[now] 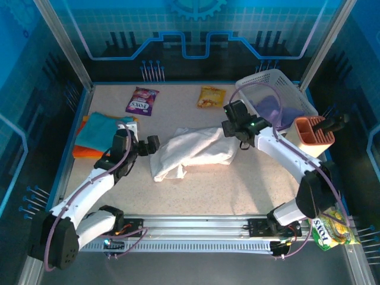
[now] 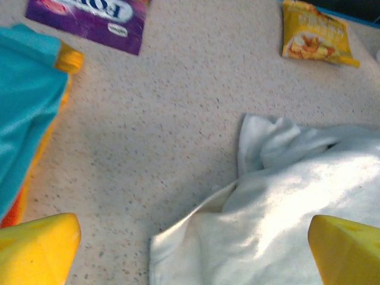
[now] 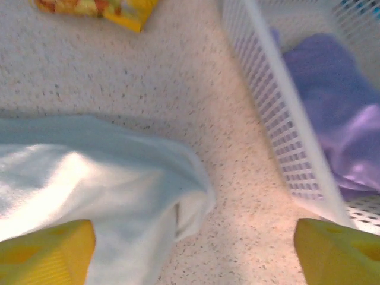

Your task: Fold and stack the t-shirts

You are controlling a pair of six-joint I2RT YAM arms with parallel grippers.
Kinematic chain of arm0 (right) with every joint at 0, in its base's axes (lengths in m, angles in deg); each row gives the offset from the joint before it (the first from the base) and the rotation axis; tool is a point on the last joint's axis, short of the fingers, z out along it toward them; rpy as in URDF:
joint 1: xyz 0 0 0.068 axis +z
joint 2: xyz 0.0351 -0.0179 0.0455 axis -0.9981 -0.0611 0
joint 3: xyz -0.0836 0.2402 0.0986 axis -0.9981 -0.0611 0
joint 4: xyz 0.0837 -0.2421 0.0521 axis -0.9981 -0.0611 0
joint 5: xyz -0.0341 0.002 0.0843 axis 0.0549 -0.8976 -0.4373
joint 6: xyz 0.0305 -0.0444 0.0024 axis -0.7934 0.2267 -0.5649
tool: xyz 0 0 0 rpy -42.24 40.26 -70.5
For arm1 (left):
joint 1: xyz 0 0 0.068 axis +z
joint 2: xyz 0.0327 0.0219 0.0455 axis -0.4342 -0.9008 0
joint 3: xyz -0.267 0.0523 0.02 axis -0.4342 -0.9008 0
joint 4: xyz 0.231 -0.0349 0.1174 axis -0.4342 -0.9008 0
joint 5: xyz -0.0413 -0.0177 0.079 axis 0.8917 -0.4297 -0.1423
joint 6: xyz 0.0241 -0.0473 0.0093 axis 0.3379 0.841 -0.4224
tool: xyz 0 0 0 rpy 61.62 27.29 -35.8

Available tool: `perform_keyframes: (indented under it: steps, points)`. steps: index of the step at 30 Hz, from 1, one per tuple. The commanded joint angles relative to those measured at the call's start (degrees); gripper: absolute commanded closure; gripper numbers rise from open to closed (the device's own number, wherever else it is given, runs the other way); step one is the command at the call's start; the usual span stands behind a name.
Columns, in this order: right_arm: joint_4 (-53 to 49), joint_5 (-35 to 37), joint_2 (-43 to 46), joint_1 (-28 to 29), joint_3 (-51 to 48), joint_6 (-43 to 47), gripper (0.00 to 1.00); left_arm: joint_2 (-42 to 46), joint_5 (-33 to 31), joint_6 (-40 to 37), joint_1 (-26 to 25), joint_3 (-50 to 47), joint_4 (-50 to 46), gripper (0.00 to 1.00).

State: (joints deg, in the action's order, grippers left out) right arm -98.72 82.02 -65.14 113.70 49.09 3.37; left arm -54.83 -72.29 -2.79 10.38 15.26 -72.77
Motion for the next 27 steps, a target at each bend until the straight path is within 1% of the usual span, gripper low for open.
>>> perform_keyframes:
  steps: [1, 4, 8, 11, 16, 20, 23, 24, 26, 27]
  points:
    - [0.77, -9.69, -6.54, -4.59, 3.23, -5.72, 0.07, -1.19, 1.83, 2.17, -1.83, 0.75, -2.03, 0.01]
    - [4.18, -13.68, -13.16, -7.93, 7.2, -6.76, 0.05, -1.08, 1.45, 2.59, -3.06, 0.98, -2.78, 0.01]
    - [6.9, -14.0, -22.94, -10.16, 14.08, -7.79, 0.05, -0.08, 0.37, 3.38, -4.62, 0.1, -3.55, 0.01]
    - [6.75, -11.87, -29.72, -10.56, 21.23, -8.91, 0.05, 0.7, -0.12, 4.05, -5.33, -0.65, -4.11, 0.01]
    - [7.9, -7.43, -38.48, -11.11, 31.19, -9.63, 0.04, 0.75, -0.6, 4.38, -6.37, -1.11, -4.95, 0.01]
    - [3.47, -4.59, -45.1, -13.6, 40.71, -10.38, 0.04, 0.38, -0.82, 4.7, -7.24, -0.84, -5.67, 0.01]
    - [1.62, -2.22, -47.92, -15.69, 44.3, -9.78, 0.04, 0.42, -0.84, 5.07, -7.75, -0.26, -6.64, 0.01]
    - [1.07, -2.28, -48.41, -16.76, 44.89, -11.11, 0.04, 0.38, -0.8, 5.27, -8.14, -0.18, -6.74, 0.01]
    - [1.52, -7.71, -48.77, -19.45, 44.96, -13.29, 0.04, 0.29, -0.8, 5.17, -8.69, -0.1, -6.93, 0.01]
    - [1.13, -8.51, -48.85, -20.38, 45.23, -14.47, 0.04, 0.13, -0.88, 5.17, -8.93, 0.07, -7.17, 0.01]
